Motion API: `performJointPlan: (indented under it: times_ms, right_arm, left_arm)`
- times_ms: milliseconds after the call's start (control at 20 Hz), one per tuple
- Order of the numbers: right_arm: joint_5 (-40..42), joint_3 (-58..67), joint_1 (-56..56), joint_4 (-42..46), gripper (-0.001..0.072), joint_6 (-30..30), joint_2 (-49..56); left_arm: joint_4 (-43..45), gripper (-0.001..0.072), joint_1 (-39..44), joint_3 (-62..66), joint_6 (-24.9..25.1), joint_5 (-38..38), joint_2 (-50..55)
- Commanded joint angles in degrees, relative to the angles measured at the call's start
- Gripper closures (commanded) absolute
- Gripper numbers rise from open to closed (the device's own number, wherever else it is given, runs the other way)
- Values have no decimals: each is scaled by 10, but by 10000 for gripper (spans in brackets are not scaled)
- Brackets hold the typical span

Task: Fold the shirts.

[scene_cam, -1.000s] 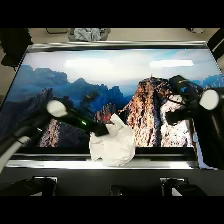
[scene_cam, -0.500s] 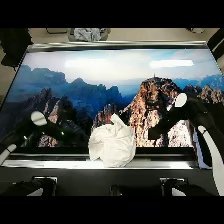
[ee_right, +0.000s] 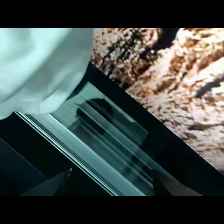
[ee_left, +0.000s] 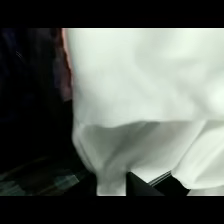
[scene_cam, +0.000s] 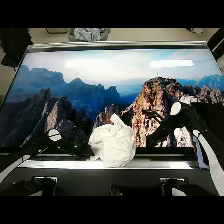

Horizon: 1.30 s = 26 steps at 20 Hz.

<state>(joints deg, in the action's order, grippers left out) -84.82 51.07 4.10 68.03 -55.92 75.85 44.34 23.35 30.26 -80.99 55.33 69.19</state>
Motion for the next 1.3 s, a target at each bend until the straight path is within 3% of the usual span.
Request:
performJointPlan:
  times_ms: [0,50,200,550,600,650,700,950,1250]
  right_arm:
    - [58,-55,0,-84,133,4,0]
    - [75,-75,0,-122,131,21,0]
    - [114,-130,0,-199,131,54,0]
    - [202,-190,47,-256,151,54,0]
    - [217,-190,70,-258,234,54,0]
    - [226,-190,87,-254,513,53,0]
    - [225,-189,90,-246,666,46,0]
    - [145,-117,31,-142,668,58,-53]
    - [130,167,-107,-66,667,88,-220]
  left_arm:
    - [-17,620,11,-4,-28,-58,9]
    - [-17,677,11,-3,-30,-59,9]
    - [-17,678,11,-3,-30,-54,7]
    - [-17,678,11,-3,-30,-50,7]
    - [-17,678,11,-3,-30,-48,7]
    - [-17,679,11,-3,-30,-48,7]
    - [-17,679,10,-3,-30,-48,6]
    - [14,681,-49,60,-17,-42,-61]
    - [108,682,-192,328,-18,-39,-205]
